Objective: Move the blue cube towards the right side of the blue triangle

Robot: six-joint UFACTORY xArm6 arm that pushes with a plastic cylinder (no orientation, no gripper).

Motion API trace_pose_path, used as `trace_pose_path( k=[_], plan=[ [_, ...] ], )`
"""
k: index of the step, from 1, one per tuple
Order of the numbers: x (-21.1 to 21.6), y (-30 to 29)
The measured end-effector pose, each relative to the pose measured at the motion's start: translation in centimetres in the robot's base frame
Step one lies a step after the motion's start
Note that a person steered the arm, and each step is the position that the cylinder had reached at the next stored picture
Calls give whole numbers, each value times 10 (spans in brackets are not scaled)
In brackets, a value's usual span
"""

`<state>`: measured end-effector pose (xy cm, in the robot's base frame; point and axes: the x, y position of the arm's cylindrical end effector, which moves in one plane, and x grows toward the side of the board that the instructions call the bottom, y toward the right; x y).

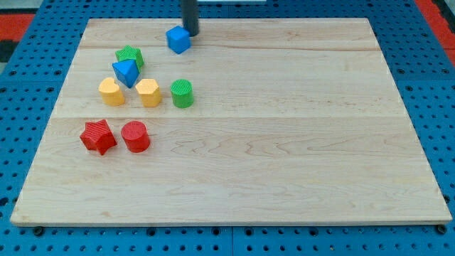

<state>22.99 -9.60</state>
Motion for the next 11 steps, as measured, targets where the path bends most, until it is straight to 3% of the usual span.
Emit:
trace_pose_path(
  k=[1, 7, 11],
  plan=[
    [-18, -4],
    [39, -17],
    [43, 18]
  ],
)
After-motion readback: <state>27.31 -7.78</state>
